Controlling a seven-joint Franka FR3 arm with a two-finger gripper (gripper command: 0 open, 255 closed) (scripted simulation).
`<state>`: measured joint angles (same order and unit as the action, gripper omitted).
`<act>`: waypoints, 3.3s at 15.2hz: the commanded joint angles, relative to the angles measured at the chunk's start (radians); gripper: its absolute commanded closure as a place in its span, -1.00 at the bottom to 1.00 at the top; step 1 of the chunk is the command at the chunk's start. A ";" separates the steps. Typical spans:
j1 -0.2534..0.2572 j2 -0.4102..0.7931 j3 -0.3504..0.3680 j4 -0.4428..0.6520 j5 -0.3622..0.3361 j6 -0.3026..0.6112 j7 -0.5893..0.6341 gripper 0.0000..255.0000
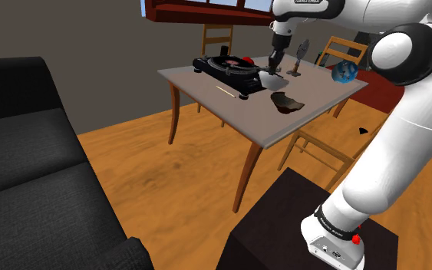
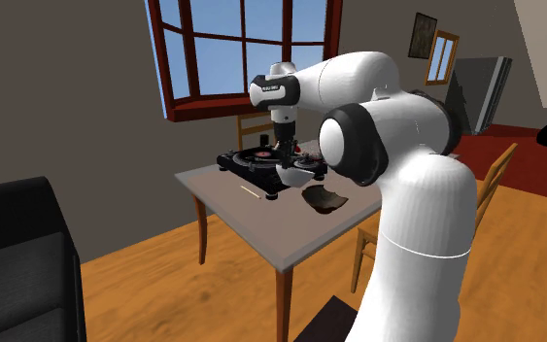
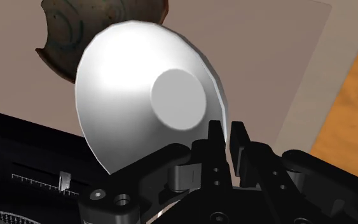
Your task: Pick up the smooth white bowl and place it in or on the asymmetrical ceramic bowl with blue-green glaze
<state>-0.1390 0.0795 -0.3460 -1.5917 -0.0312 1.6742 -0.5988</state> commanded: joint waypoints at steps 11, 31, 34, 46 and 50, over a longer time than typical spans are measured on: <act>-0.114 -0.024 -0.099 0.030 0.000 -0.043 -0.215 1.00; -0.111 -0.037 -0.096 -0.254 -0.008 0.229 -0.199 1.00; -0.111 -0.036 -0.097 -0.262 -0.008 0.238 -0.199 1.00; -0.109 -0.041 -0.096 -0.234 -0.009 0.205 -0.198 -1.00; -0.107 -0.048 -0.094 -0.147 -0.011 0.113 -0.196 -1.00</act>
<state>-0.2467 0.0352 -0.4401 -1.7464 -0.0411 1.7987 -0.7964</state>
